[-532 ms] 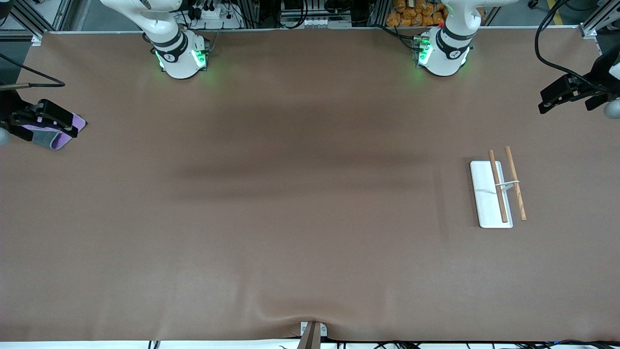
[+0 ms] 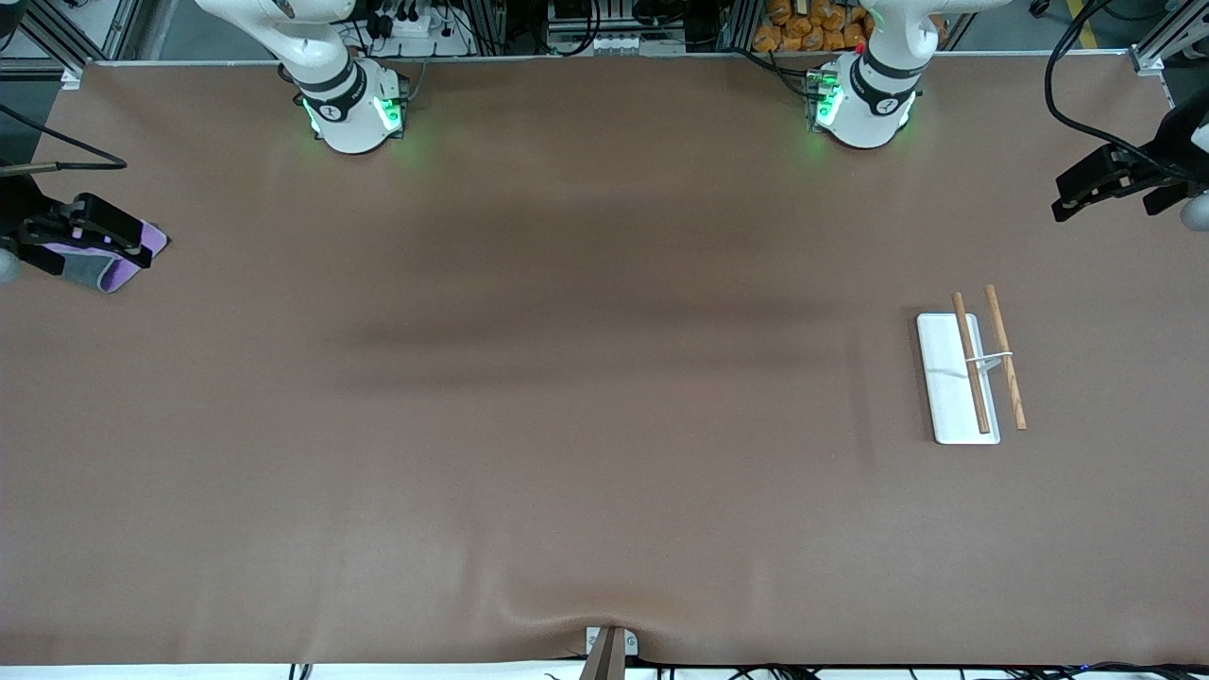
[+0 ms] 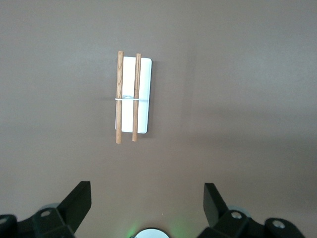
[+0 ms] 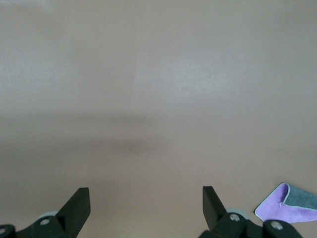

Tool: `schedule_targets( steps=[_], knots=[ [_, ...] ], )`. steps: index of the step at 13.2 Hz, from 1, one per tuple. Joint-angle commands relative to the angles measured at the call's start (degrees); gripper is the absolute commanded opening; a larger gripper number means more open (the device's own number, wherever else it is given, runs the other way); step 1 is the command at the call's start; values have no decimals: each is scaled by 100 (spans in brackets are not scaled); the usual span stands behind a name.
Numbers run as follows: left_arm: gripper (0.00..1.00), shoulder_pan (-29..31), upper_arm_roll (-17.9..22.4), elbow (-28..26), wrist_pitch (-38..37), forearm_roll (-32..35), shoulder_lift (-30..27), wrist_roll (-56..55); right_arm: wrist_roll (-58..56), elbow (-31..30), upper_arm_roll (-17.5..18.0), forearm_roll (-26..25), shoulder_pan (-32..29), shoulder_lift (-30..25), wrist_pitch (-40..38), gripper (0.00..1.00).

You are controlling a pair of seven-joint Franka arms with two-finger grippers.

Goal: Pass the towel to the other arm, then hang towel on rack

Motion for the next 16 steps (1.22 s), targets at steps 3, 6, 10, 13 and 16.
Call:
schedule_targets(
  steps=[3, 6, 10, 13, 16],
  knots=[
    [100, 16, -12, 66, -45, 138, 8, -5, 38, -119, 10, 16, -26, -111, 38, 100],
    [100, 8, -12, 49, -45, 138, 61, -13, 3, -118, 1, 16, -61, -67, 20, 100],
    [100, -1, -21, 40, -45, 138, 61, -31, 3, -101, 1, -72, -79, 3, 73, 100],
    [100, -1, -21, 40, -45, 138, 53, -22, -14, -101, -8, -107, -96, 178, 292, 100],
    [100, -1, -21, 57, -45, 138, 44, -13, -58, -101, -16, -300, -157, 783, 591, 100]
  ],
)
